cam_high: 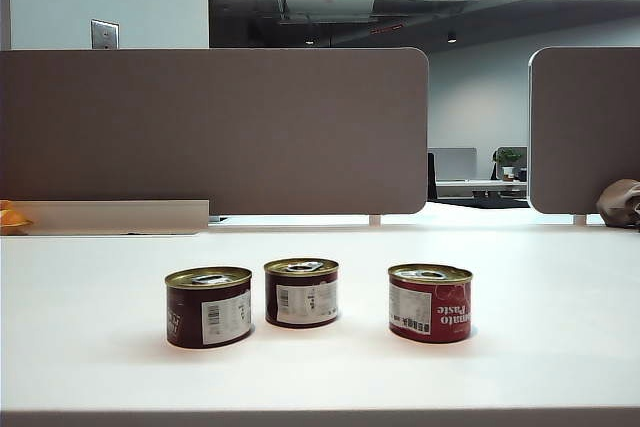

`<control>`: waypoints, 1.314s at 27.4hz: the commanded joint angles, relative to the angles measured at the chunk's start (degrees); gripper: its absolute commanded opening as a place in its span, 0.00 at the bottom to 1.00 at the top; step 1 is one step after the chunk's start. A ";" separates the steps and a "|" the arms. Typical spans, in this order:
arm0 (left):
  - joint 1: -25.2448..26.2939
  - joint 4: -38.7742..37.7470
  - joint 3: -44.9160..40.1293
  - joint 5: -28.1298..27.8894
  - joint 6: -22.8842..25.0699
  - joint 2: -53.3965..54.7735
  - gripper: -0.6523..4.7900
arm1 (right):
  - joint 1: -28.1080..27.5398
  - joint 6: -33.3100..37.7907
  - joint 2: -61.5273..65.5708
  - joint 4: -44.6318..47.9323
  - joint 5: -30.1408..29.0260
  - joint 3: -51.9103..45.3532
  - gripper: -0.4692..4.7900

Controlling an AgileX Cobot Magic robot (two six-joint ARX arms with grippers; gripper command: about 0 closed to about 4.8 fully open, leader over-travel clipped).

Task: Pick up the cans one by one and stack them together.

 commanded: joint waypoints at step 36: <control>0.07 0.46 0.15 0.20 0.17 0.04 0.12 | 0.33 -14.32 0.07 -0.07 -2.99 -0.09 0.09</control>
